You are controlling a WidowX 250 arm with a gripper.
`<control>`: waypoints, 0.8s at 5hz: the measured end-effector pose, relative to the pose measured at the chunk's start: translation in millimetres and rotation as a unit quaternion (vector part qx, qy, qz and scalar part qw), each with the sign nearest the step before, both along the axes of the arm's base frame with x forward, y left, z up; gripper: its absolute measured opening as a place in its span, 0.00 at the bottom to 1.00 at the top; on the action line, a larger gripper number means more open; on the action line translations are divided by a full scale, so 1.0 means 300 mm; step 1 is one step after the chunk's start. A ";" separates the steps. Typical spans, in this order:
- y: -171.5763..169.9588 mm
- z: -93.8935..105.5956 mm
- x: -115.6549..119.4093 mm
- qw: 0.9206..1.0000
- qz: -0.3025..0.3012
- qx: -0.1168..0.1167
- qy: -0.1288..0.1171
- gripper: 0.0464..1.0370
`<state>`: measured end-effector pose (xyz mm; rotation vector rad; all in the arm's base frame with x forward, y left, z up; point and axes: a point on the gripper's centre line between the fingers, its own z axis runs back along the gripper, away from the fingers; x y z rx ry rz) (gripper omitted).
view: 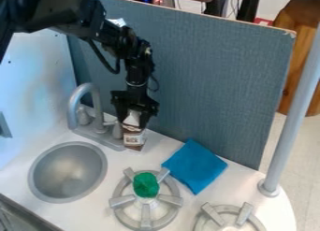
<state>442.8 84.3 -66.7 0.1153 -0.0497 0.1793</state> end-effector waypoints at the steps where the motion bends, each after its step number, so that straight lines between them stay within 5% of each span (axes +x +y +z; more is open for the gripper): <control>1: 0.043 -0.031 -0.006 0.999 -0.004 -0.034 0.000 0.76; 2: 0.073 -0.030 -0.008 0.999 -0.009 -0.050 -0.008 0.66; 4: 0.032 -0.033 -0.035 0.998 -0.026 -0.053 -0.010 0.66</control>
